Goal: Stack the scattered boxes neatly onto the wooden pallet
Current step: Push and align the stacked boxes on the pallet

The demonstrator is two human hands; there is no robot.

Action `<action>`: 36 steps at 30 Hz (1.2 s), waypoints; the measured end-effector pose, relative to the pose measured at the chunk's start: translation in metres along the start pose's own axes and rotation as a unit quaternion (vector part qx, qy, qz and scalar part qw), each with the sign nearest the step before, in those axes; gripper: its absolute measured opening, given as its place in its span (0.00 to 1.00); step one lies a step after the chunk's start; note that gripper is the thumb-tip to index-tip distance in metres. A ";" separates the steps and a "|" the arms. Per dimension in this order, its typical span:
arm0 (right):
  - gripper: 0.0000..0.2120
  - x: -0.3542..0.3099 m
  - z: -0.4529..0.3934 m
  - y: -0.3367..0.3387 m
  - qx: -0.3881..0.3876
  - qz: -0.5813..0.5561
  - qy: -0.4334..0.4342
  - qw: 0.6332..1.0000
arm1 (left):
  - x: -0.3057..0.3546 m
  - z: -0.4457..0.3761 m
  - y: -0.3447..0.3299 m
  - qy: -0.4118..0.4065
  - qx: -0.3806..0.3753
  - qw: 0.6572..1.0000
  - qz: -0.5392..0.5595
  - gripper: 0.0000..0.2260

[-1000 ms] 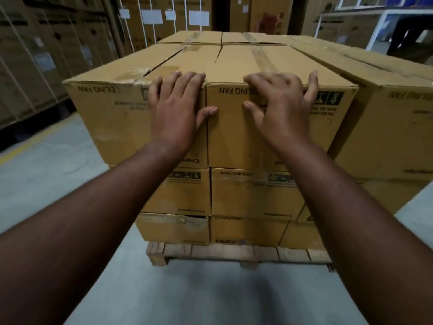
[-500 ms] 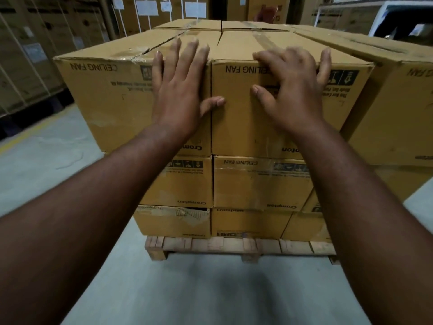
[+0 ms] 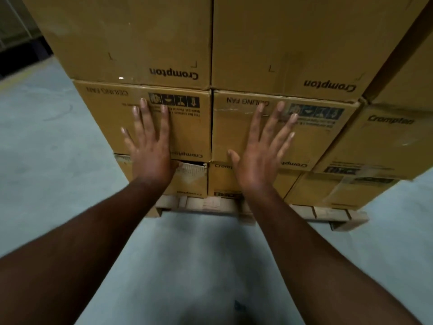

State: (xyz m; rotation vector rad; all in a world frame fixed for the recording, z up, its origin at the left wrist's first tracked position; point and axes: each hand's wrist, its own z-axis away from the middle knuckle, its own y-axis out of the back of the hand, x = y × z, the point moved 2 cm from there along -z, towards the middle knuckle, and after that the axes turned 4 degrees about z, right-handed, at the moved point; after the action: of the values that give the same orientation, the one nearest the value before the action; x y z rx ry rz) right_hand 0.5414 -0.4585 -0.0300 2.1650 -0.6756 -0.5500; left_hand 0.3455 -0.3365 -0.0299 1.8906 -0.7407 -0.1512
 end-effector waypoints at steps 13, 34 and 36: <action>0.56 -0.001 0.004 -0.024 0.023 0.027 0.043 0.998 | -0.017 -0.012 -0.015 -0.010 0.035 0.999 0.025 0.65; 0.56 0.038 0.036 -0.080 0.009 0.052 0.156 0.986 | 0.025 0.007 -0.059 0.052 0.027 0.995 0.082 0.73; 0.56 0.039 0.035 -0.081 0.011 0.051 0.157 0.986 | 0.025 0.007 -0.061 0.055 0.028 0.995 0.079 0.72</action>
State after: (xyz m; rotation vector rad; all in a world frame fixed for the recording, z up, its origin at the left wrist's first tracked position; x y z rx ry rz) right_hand 0.5740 -0.4578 -0.1205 2.1593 -0.6139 -0.1415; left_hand 0.3884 -0.3405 -0.0800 1.8679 -0.8230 0.0727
